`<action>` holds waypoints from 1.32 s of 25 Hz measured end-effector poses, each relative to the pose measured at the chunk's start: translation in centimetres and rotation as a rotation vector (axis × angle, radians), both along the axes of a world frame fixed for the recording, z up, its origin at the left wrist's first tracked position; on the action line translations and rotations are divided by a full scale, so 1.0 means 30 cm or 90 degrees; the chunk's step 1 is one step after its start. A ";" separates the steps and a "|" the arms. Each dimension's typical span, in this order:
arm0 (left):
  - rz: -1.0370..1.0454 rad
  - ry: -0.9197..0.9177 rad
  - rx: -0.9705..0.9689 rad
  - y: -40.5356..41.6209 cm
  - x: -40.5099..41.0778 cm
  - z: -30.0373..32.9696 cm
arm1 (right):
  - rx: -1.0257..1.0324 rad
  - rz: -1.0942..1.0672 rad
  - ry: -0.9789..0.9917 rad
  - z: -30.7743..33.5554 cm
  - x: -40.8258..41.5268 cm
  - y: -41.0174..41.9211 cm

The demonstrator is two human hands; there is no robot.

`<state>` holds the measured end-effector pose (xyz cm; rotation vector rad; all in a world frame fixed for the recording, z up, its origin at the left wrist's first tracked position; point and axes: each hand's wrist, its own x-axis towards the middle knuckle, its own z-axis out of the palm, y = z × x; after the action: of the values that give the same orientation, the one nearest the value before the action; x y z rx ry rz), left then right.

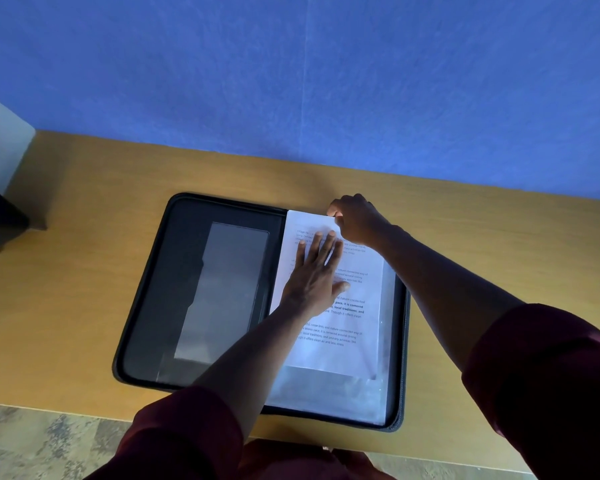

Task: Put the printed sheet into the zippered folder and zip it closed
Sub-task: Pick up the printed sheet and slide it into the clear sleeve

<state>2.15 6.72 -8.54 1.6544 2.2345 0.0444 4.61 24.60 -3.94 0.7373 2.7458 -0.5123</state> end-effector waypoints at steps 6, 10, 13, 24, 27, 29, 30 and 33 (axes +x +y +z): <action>0.003 -0.005 0.000 0.001 0.000 -0.002 | -0.045 -0.014 -0.020 0.010 -0.012 -0.005; 0.002 -0.007 0.003 0.001 0.001 0.004 | -0.055 -0.008 -0.033 0.027 -0.018 -0.015; -0.005 -0.002 0.007 -0.001 -0.001 0.005 | -0.080 -0.037 -0.050 0.026 -0.017 -0.033; 0.008 0.005 0.003 -0.001 -0.002 0.021 | -0.095 -0.072 -0.146 0.047 -0.041 -0.069; 0.064 0.033 0.009 -0.021 0.040 0.034 | -0.089 -0.079 -0.170 0.058 -0.052 -0.067; 0.084 0.025 0.013 -0.052 0.075 0.029 | -0.072 -0.073 -0.175 0.067 -0.061 -0.072; 0.081 0.016 0.007 -0.066 0.087 0.026 | -0.070 -0.073 -0.173 0.069 -0.062 -0.076; 0.071 -0.008 -0.005 -0.086 0.094 0.018 | -0.075 -0.080 -0.166 0.072 -0.063 -0.079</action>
<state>4.96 4.14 -7.99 1.5203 2.3126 0.0747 2.73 22.22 -1.78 0.8844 2.4199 -0.5553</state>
